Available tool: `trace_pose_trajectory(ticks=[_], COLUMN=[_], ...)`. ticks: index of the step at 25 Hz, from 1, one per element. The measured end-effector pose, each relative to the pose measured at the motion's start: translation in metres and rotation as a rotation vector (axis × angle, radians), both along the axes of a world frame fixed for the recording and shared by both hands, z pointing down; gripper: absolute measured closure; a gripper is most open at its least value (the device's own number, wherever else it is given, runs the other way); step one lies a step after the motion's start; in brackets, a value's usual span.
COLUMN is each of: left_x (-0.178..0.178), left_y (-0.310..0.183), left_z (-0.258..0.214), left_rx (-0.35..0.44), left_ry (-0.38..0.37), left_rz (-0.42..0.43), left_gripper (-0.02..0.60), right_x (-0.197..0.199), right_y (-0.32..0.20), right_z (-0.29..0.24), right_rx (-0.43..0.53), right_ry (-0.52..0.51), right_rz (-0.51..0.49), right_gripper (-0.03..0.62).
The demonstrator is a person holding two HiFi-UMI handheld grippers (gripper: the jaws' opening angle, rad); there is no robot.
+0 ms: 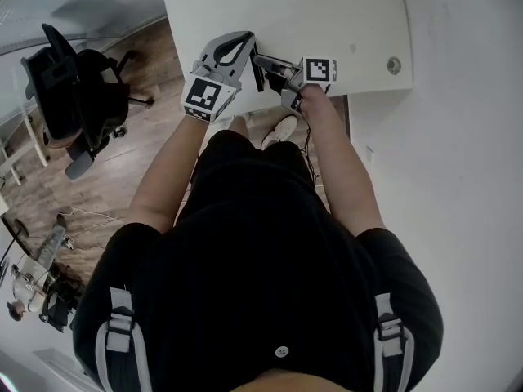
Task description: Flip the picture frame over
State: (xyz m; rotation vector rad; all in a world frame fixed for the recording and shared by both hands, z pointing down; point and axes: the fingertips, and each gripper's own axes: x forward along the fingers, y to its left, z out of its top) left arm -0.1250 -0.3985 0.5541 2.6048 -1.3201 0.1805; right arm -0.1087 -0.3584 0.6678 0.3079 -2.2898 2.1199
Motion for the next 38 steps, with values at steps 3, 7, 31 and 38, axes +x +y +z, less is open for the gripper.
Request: trace_pose_trajectory(ticks=[3,7,31,38], left_x=[0.001,0.0,0.022,0.022], left_y=[0.0,0.0,0.008,0.019], left_z=[0.002,0.003,-0.021,-0.033], left_rx=[0.002,0.009,0.043,0.037], left_ry=[-0.004,-0.006,-0.016,-0.03], left_rz=[-0.022,-0.041,-0.096,-0.114], left_gripper=[0.574,0.574,0.574,0.574], right_x=[0.001,0.007,0.095,0.115], right_y=[0.001,-0.002,-0.042,-0.04], right_z=[0.004,0.006,0.028,0.009], right_rx=[0.011,-0.01,0.161,0.349], right_ry=[-0.031,-0.066,0.263,0.409], right_rz=[-0.016,0.008,0.119,0.06], right_gripper=[0.543,0.543,0.496,0.474])
